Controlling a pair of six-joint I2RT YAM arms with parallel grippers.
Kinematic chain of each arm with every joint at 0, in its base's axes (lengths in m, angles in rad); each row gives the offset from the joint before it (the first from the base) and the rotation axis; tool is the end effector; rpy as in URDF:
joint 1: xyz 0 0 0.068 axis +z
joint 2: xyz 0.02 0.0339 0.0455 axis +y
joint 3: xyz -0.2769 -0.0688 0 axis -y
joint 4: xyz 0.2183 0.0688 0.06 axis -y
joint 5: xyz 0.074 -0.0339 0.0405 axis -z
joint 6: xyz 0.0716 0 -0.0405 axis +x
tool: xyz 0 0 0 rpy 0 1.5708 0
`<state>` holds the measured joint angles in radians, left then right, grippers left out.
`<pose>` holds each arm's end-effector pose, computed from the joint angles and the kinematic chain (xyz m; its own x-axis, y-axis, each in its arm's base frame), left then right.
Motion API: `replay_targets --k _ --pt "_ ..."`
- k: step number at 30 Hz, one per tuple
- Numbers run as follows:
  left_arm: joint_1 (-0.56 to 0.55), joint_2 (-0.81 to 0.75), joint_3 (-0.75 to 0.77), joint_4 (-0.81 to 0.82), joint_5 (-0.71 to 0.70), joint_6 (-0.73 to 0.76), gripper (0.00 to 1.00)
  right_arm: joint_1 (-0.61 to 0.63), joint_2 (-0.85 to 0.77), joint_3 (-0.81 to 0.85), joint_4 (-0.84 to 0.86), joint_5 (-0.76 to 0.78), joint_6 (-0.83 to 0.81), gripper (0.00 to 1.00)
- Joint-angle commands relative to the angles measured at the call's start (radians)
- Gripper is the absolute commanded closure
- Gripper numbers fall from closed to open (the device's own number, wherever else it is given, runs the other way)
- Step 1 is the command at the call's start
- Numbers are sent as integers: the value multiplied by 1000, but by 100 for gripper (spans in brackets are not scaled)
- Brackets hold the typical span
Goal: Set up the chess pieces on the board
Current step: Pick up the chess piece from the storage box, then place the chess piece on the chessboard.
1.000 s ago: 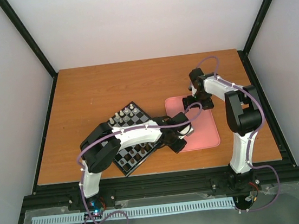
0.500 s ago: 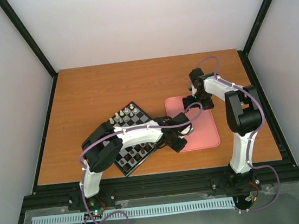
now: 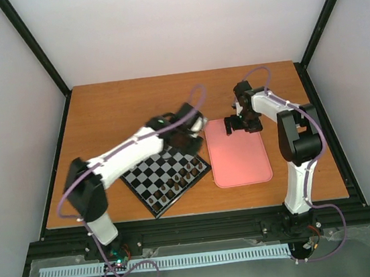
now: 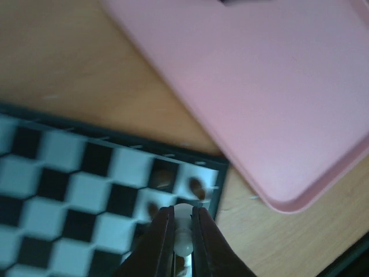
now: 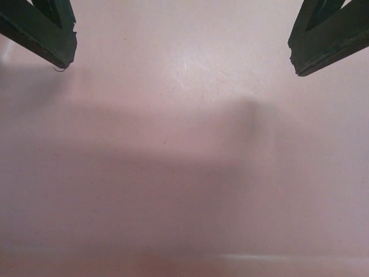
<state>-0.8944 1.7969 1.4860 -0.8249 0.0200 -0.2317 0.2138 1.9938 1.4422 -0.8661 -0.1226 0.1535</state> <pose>0.2303 -0.2891 0.2417 -0.7328 0.5461 -0.4060 0.6336 0.7651 -0.1144 0.3628 0.0877 0.1593 -0.9894 -0.0595 -0.1322 -0.0784 0.9866 0.1428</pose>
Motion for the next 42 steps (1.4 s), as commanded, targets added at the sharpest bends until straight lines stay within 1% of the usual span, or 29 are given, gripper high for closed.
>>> replay_targets --k 1,4,5,8,12,15,18,26,42 --pt "154 -173 -34 -177 -83 -100 99 -4 24 36 4 -35 -1 0" --pt "290 -286 -146 -232 -118 -179 99 -3 28 45 5 -52 -3 0" --pt "351 -316 -182 -258 -122 -204 99 -2 30 48 4 -60 -4 0" --pt "467 -405 -283 -295 -118 -275 99 0 41 55 0 -79 -12 0" --pt "585 -505 -453 -268 -84 -339 99 4 48 46 4 -94 -18 0" --pt "658 -528 -529 -203 -43 -347 99 5 51 40 8 -104 -20 0" --pt "684 -481 -536 -168 -49 -334 99 6 53 38 7 -111 -22 0" --pt "712 -339 -505 -92 -104 -310 99 9 62 50 -3 -107 -23 0" --pt "745 -228 -474 -39 -125 -270 96 9 87 81 -23 -104 -25 0"
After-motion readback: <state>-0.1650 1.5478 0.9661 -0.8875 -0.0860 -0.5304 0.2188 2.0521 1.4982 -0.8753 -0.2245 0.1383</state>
